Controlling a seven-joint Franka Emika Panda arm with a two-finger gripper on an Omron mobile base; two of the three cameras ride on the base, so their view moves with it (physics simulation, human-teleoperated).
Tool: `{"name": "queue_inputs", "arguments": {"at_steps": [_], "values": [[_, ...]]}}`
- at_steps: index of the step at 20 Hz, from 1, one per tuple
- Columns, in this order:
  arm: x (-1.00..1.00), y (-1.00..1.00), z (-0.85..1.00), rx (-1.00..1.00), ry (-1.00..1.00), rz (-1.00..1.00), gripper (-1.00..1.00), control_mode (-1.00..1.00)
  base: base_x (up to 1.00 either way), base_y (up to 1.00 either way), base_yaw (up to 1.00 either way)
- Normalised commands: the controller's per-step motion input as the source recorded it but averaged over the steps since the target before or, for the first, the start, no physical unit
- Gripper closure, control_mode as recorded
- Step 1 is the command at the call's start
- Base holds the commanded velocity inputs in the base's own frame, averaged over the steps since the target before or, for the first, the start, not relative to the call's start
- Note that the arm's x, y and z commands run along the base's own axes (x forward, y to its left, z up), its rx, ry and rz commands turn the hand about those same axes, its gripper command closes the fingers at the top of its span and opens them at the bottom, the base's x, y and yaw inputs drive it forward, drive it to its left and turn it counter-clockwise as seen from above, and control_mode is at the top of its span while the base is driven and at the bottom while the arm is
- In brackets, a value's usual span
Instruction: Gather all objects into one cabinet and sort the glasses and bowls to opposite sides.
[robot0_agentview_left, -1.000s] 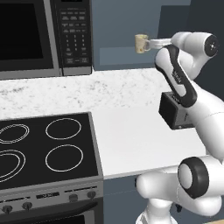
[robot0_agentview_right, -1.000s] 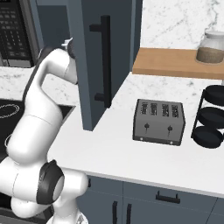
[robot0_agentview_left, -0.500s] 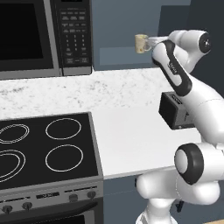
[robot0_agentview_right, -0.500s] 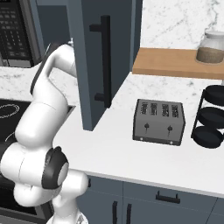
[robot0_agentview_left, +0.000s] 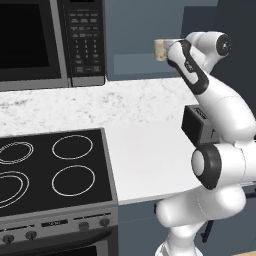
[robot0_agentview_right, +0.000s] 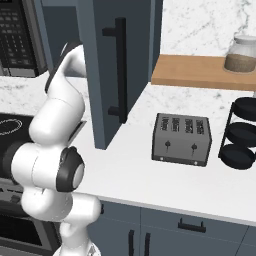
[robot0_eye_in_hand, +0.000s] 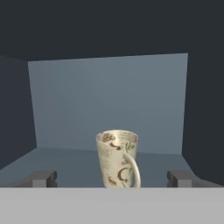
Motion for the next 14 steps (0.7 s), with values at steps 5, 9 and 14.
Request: {"name": "queue_inputs", "arguments": {"at_steps": [5, 9, 14], "values": [[0.27, 0.0, -0.12, 0.0, 0.01, 0.0, -1.0, -1.0, 0.0, 0.0, 0.0], [0.26, 0.0, -0.35, 0.0, 0.03, 0.0, -1.0, -1.0, 0.0, 0.0, 0.0], [0.22, 0.0, -0.38, 0.0, 0.0, 0.0, -1.0, -1.0, 0.0, 0.0, 0.0]]}}
